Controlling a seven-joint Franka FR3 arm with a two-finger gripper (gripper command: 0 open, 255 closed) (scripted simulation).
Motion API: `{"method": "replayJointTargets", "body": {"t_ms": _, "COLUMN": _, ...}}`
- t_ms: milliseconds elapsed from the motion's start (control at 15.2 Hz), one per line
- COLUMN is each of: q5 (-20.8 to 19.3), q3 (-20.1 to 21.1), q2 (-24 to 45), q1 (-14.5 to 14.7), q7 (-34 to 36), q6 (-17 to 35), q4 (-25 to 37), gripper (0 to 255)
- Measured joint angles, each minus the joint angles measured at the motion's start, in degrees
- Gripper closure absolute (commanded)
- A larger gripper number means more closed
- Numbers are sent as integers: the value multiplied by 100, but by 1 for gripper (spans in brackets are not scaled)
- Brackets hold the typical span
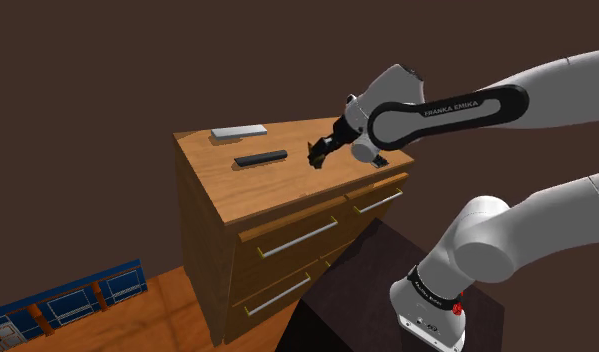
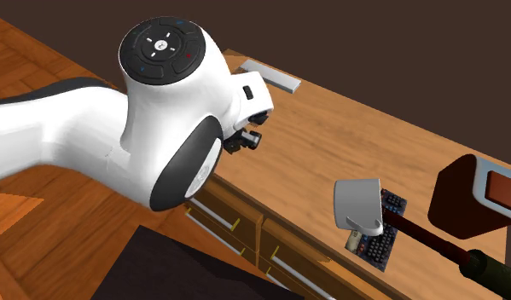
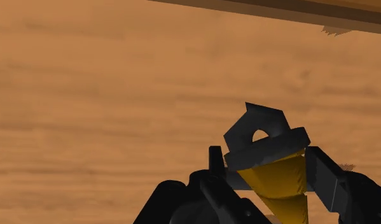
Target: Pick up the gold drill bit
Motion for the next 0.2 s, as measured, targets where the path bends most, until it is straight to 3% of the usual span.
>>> {"method": "replayJointTargets", "body": {"t_ms": 198, "q5": -34, "q3": 33, "q2": -103, "q1": -26, "q7": 54, "q6": -227, "q4": 123, "gripper": 255}}
